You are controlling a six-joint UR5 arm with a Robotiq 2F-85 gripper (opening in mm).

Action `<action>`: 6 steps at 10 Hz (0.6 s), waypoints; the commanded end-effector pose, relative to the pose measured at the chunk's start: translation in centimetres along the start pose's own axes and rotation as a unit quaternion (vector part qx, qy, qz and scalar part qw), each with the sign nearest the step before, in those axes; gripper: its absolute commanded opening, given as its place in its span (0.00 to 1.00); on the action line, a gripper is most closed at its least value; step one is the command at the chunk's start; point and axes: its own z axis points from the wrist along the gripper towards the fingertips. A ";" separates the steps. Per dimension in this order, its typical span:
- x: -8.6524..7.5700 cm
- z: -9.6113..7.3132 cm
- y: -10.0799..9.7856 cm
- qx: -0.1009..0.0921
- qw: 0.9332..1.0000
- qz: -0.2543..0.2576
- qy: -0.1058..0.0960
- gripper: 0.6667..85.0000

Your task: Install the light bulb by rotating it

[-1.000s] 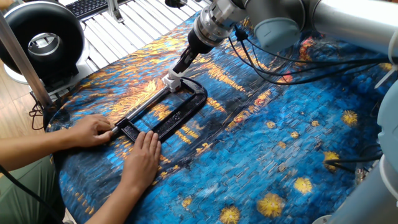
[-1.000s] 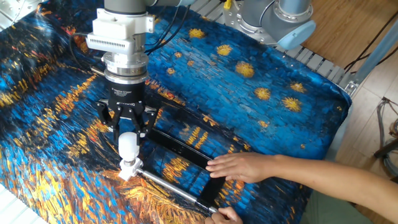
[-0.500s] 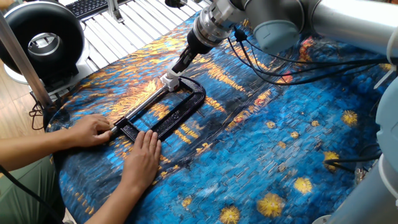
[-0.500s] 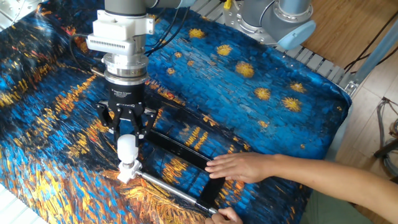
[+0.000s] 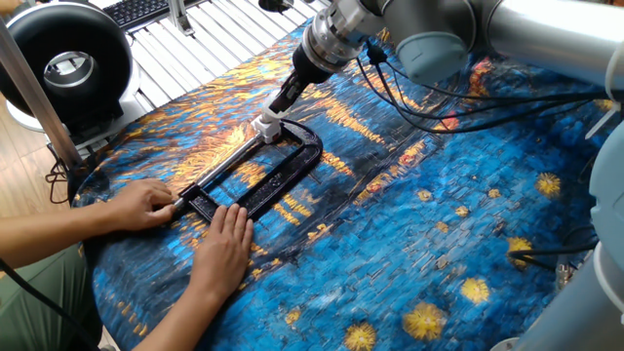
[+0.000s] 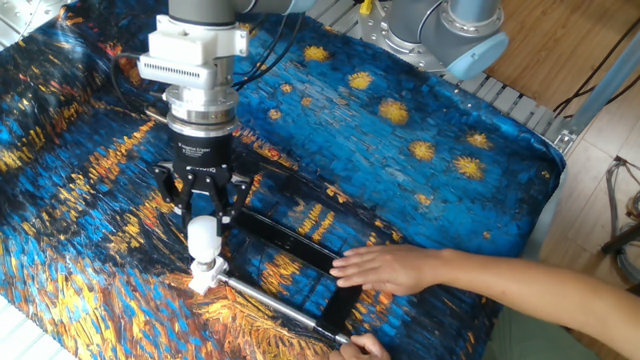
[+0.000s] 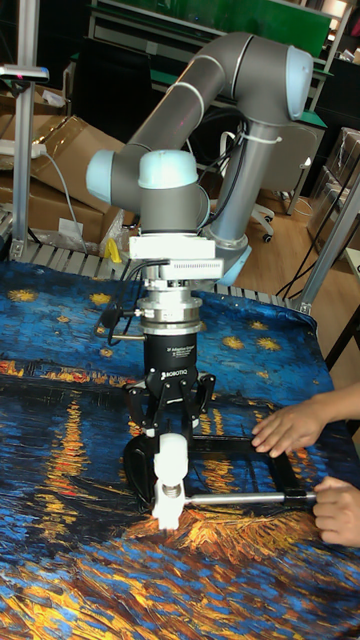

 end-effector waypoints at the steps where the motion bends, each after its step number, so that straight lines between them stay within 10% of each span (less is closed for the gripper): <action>1: -1.3 -0.2 -0.4 0.019 1.000 0.023 0.003 0.01; 6: -3.1 -0.9 0.4 0.033 0.998 0.039 0.031 0.00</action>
